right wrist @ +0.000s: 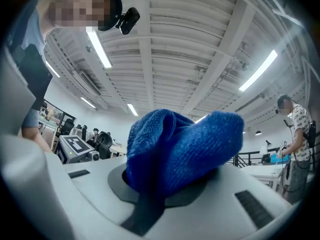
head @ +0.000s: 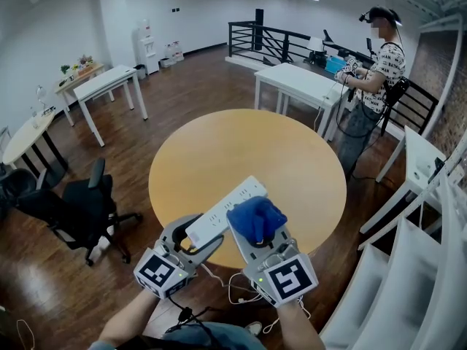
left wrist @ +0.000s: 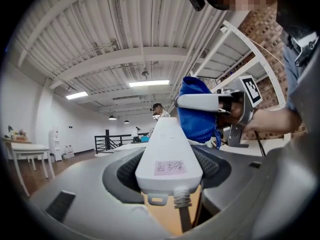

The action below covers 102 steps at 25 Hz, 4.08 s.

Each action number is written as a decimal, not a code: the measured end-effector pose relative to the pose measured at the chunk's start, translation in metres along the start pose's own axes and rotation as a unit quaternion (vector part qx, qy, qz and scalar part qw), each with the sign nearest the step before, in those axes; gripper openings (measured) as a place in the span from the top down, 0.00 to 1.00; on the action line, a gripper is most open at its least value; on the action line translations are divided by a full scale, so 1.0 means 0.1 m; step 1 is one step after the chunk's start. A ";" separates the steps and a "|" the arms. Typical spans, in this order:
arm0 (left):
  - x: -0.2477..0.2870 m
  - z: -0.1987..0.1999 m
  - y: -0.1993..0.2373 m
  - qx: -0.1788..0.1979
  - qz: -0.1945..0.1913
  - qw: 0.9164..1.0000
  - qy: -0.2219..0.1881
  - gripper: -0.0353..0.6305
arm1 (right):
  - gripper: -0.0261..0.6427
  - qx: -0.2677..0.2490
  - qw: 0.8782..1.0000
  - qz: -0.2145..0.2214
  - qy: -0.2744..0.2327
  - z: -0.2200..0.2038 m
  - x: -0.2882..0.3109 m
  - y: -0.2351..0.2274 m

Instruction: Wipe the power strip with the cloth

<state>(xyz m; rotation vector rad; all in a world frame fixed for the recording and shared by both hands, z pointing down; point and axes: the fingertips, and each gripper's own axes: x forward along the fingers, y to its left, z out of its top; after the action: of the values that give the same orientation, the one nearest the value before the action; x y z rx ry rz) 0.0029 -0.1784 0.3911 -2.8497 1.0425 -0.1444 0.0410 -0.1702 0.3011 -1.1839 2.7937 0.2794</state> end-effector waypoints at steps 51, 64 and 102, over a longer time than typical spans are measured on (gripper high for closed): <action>0.05 -3.08 0.27 -0.098 0.103 0.957 0.251 0.50 | 0.89 0.083 0.991 -0.069 0.075 -1.13 -0.64 0.01; -0.08 -2.02 0.64 -0.079 0.143 0.979 0.125 0.53 | 0.89 0.099 0.991 -0.054 0.066 -1.16 -0.43 0.11; -0.11 0.04 0.01 -0.056 0.014 0.996 -0.075 0.94 | 0.90 0.085 0.995 -0.031 0.044 -0.84 -0.14 0.18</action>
<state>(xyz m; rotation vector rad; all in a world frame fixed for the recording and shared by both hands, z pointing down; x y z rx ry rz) -0.0060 -0.1718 0.3869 -2.8879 1.0909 0.1313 0.0365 -0.1657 0.3873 -1.2682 2.7806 -0.0172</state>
